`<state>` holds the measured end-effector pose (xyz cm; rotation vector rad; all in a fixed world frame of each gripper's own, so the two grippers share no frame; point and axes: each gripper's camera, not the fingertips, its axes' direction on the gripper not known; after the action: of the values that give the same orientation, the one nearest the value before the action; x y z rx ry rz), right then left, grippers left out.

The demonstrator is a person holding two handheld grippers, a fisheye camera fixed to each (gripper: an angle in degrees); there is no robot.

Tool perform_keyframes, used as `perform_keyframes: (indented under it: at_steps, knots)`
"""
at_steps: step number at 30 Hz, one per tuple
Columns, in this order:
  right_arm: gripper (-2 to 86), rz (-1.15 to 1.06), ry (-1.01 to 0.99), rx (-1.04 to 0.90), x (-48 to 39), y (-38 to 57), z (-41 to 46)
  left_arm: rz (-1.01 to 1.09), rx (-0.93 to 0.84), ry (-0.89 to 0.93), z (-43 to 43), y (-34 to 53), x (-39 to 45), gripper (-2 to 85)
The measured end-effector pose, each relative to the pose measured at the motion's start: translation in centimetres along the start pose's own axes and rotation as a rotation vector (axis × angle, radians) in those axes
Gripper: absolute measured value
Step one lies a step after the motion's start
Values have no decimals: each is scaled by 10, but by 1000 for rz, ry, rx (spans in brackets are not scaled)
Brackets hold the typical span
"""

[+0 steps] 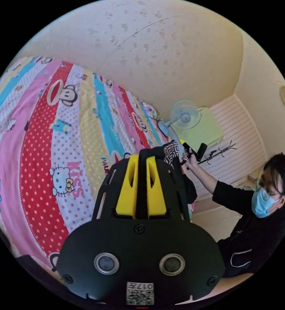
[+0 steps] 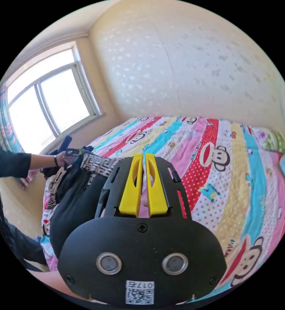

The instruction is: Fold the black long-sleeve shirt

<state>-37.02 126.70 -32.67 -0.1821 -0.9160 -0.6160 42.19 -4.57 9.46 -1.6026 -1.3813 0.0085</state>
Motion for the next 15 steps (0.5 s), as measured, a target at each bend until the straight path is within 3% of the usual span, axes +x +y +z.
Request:
perform_keyframes:
  at_steps: [4,7,10,15]
  knots:
    - [92,227,-98,80,64,52,50,-200,39,-67,41,35,-92,99]
    - [106,274,-206,-95,59,93,64,-345,194,-51,27,97,-119,111]
    - [129,261,-235,-256,17,128,37,-412,278,75,-4,158,-104,104]
    - [189,456,-3,-364,-58,188,-26,-300,-31,1,4,232,23,105]
